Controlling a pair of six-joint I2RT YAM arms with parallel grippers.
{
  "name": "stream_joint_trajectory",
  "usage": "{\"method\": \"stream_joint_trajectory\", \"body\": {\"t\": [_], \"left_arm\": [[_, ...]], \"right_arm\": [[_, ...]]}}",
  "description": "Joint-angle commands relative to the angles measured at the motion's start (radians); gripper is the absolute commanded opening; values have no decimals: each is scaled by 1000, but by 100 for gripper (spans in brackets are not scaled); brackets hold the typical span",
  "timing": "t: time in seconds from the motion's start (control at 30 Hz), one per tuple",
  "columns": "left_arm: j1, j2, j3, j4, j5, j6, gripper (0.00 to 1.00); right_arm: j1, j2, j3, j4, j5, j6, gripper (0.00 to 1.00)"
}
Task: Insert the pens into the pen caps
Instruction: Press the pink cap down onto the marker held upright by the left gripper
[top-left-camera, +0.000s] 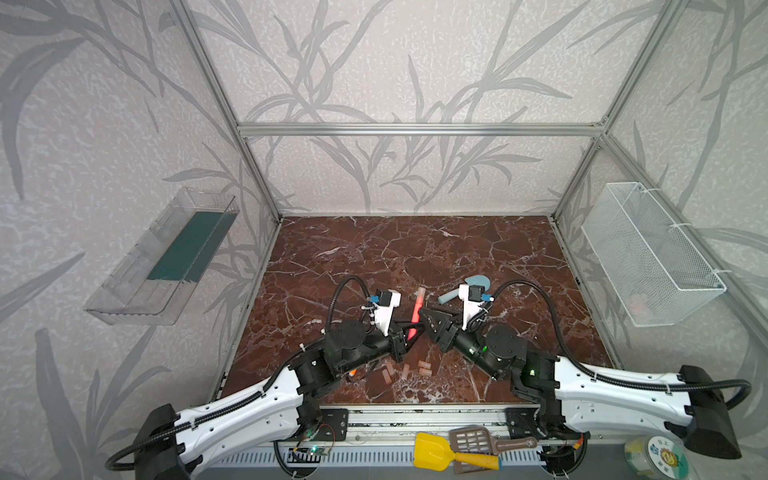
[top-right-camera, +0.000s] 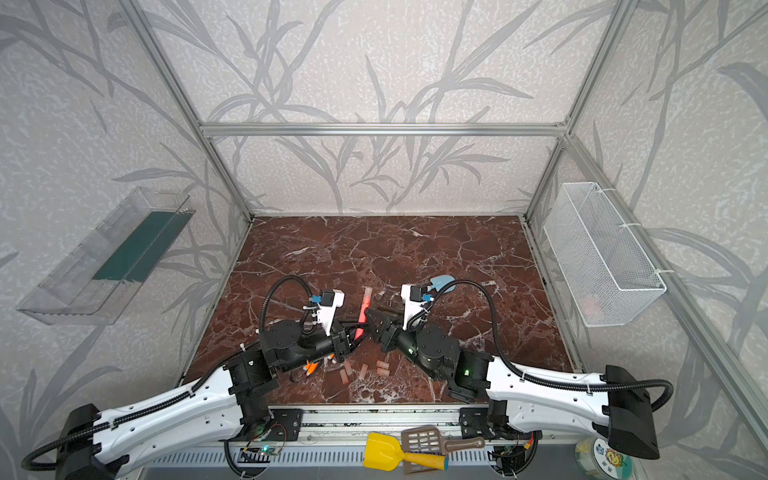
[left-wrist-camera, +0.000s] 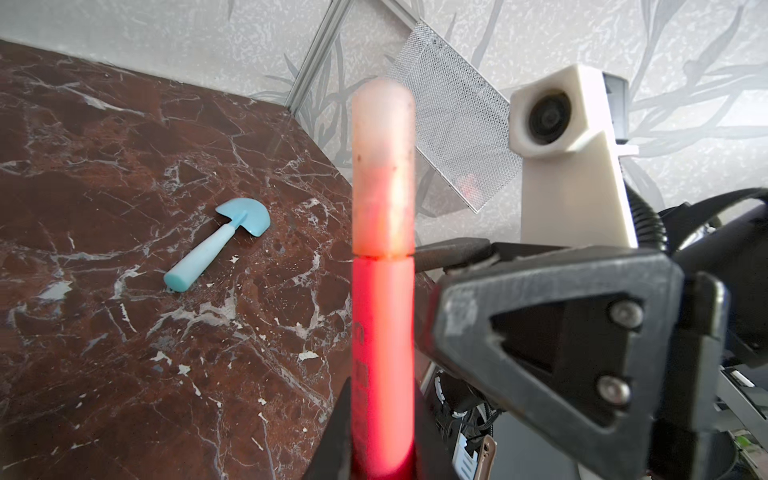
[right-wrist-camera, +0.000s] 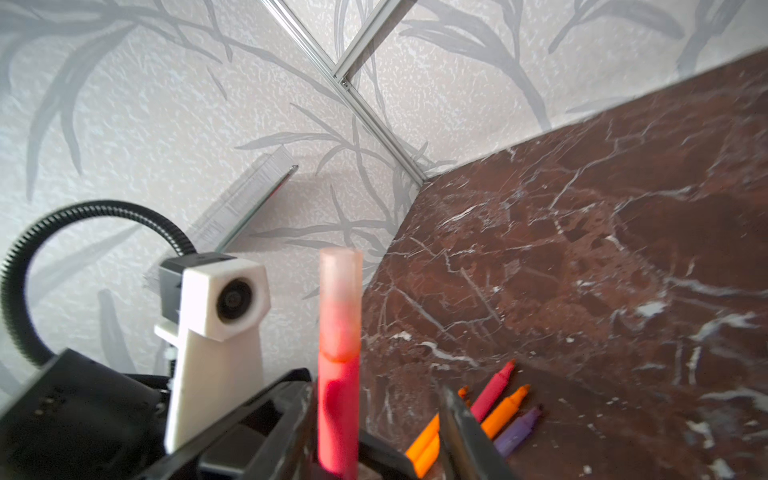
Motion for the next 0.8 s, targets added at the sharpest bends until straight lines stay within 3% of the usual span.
{"method": "stream_joint_trajectory", "body": {"t": [0.0, 0.13, 0.37, 0.77], "left_arm": [[1, -4, -4, 46, 30, 37, 0], [0, 6, -5, 54, 62, 57, 0], [-3, 23, 0, 55, 105, 91, 0], [-4, 22, 5, 48, 110, 106, 0]], "right_arm": [[0, -50, 77, -83, 61, -69, 64], [-4, -65, 127, -111, 72, -118, 71], [-18, -22, 230, -178, 78, -146, 72], [-47, 69, 282, -214, 85, -113, 63]]}}
